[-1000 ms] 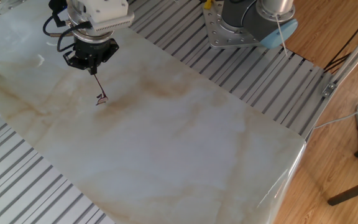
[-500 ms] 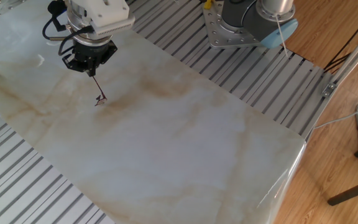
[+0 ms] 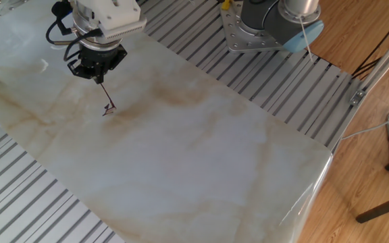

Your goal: Unfold the leg of the glasses (with one hand)

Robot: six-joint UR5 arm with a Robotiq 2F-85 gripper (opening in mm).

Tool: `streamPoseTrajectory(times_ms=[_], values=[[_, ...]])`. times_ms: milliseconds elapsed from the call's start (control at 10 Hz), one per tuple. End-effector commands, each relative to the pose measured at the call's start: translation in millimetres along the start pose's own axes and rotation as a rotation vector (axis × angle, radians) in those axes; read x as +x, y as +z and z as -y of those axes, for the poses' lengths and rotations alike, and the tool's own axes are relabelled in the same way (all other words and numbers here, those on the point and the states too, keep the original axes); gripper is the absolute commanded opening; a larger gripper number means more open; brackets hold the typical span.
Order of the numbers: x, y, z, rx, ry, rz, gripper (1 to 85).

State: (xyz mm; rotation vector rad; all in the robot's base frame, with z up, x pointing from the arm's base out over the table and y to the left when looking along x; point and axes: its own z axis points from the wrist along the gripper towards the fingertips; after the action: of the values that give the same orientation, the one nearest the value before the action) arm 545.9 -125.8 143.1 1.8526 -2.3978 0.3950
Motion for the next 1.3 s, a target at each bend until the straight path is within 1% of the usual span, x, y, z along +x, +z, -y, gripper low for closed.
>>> streamPoseTrajectory(times_ms=[0, 200, 400, 1000, 1200], values=[[-1.6, -1.3, -3.0, -0.009, -0.026, 0.025, 1.3], [-1.8, -1.4, -1.0, 0.000, -0.060, 0.029, 1.3], [-2.7, -1.3, 5.6, 0.025, -0.109, 0.029, 1.3], [-2.7, -1.3, 10.9, 0.047, -0.146, 0.027, 1.3], [-5.7, 0.4, 10.3, 0.043, -0.140, 0.038, 1.3]])
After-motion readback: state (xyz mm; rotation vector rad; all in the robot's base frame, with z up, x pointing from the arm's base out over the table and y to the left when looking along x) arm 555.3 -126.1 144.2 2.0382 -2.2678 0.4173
